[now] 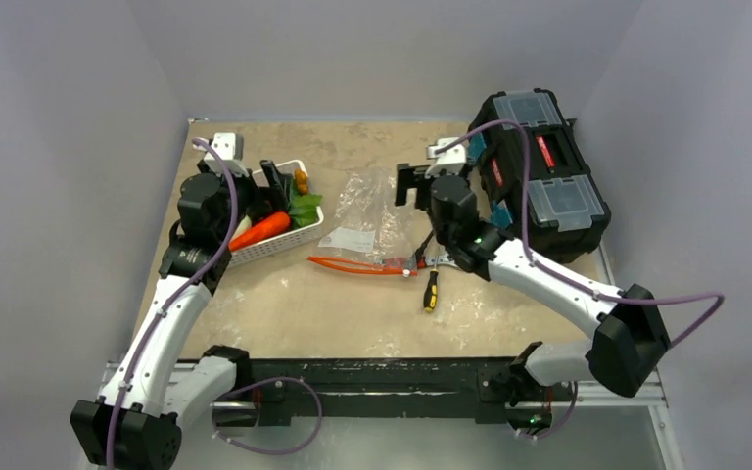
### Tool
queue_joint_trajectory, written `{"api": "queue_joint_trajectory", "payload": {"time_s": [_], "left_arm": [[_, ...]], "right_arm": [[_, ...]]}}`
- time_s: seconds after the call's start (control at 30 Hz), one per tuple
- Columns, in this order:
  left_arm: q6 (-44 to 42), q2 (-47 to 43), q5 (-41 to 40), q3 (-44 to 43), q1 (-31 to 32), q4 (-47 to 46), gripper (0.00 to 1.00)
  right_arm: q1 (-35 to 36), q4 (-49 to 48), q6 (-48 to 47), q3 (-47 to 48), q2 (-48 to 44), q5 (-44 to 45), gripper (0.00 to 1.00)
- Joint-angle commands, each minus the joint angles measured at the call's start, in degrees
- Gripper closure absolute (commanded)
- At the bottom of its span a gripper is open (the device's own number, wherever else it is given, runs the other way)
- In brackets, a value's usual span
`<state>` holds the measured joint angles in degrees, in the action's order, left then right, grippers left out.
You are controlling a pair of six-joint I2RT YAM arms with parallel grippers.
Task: Place the food in the zip-top bag and seal the zipper
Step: Pick up the zipper food storage bag at the center of the board.
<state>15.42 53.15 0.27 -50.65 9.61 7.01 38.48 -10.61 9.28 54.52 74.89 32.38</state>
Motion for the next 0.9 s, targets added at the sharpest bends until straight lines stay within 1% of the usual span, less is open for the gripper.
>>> {"api": "queue_joint_trajectory", "payload": {"time_s": [0.0, 0.1, 0.13, 0.2, 0.27, 0.3, 0.37, 0.4, 0.47, 0.57, 0.63, 0.73, 0.8, 0.87], "left_arm": [[-3.0, -0.6, 6.2, -3.2, 1.8, -3.2, 0.01], [-4.2, -1.2, 4.6, -3.3, 3.2, -2.3, 0.01], [-4.5, -1.5, 3.8, -3.4, 3.5, -2.1, 0.01], [-4.9, -2.3, 1.6, -3.4, 4.0, -1.5, 0.01], [-4.7, -3.2, -3.7, -3.3, 4.2, -0.5, 0.01], [-4.3, -3.6, -7.2, -3.5, 4.1, 0.3, 0.01], [-3.2, -4.0, -14.9, -4.2, 4.2, 2.6, 0.01], [-2.1, -4.0, -18.6, -4.7, 4.2, 4.0, 0.00], [-1.0, -4.1, -23.7, -5.8, 4.2, 6.1, 0.00], [-0.7, -4.5, -26.5, -5.7, 4.2, 6.7, 0.00], [-0.9, -4.9, -27.3, -5.4, 4.2, 6.5, 0.00], [-1.4, -5.3, -28.0, -5.3, 4.2, 6.5, 0.00], [-1.6, -5.6, -28.4, -5.2, 4.2, 6.5, 0.00], [-1.7, -5.9, -28.7, -5.2, 4.1, 6.4, 0.00]], "right_arm": [[8.8, -3.0, -2.8, 5.9, 4.3, 6.5, 0.01], [12.8, -0.7, -2.0, 9.5, 9.4, 3.9, 0.01], [13.9, -0.4, -2.3, 10.0, 10.7, 1.7, 0.01], [15.4, 0.0, -4.5, 10.2, 12.6, -5.8, 0.01], [16.7, 0.6, -6.9, 9.7, 13.4, -9.9, 0.01], [17.4, 2.2, -8.1, 9.7, 14.2, -10.1, 0.01], [19.8, 3.6, -13.3, 8.9, 15.7, -8.4, 0.01], [21.6, 3.3, -16.8, 7.8, 16.5, -6.4, 0.01], [26.3, 1.9, -23.2, 5.9, 18.1, -0.7, 0.01], [31.8, -0.3, -29.4, 4.4, 20.3, 3.7, 0.02], [34.0, -1.8, -31.9, 4.6, 22.2, 5.7, 0.03], [36.3, 0.8, -33.4, 8.0, 26.5, 8.0, 0.07], [36.9, 2.6, -34.2, 10.4, 30.2, 13.4, 0.12], [37.1, 1.1, -35.5, 11.4, 33.5, 19.1, 0.14]]}}
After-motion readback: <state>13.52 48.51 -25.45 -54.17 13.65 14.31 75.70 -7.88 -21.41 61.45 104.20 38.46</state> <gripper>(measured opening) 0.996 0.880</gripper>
